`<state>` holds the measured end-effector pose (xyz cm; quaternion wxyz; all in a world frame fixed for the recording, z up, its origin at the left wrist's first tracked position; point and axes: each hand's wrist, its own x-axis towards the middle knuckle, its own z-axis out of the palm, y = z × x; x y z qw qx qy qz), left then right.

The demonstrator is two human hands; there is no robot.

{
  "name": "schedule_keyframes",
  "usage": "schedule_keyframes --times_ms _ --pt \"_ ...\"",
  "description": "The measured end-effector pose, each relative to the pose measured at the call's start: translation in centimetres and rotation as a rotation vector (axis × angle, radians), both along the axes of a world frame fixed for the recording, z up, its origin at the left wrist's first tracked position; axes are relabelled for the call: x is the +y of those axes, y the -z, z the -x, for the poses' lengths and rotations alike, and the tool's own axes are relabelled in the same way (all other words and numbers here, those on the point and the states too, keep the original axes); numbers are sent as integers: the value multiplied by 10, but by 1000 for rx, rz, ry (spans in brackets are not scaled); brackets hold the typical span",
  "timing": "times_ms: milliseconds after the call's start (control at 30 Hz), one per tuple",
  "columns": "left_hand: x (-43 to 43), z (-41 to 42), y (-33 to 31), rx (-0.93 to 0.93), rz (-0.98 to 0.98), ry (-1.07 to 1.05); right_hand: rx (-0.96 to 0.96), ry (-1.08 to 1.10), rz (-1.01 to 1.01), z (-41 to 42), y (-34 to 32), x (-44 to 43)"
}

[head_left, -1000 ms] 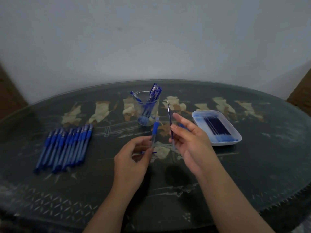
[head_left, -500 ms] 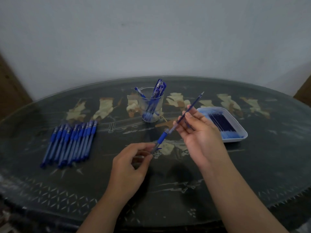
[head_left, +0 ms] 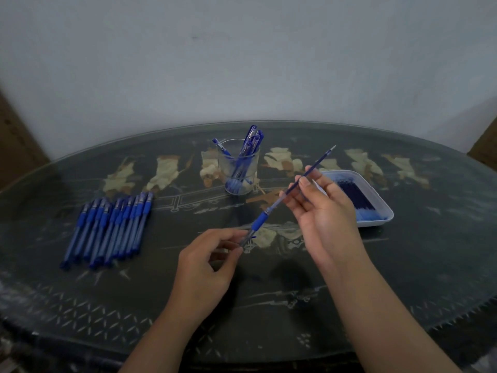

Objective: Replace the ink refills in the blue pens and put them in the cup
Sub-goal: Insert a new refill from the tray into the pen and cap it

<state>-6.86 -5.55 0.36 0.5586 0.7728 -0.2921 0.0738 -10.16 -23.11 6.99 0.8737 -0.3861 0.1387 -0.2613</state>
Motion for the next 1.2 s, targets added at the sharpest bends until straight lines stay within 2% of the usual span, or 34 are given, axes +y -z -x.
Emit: schedule_keyframes --times_ms 200,900,1200 --pt "0 -1 1 -41 -7 5 11 18 61 2 -3 1" --pt "-1 -4 -2 -66 9 16 -8 -24 -87 1 -2 -4" --pt "-3 -7 -4 -81 -17 -3 18 -19 -21 0 0 2"
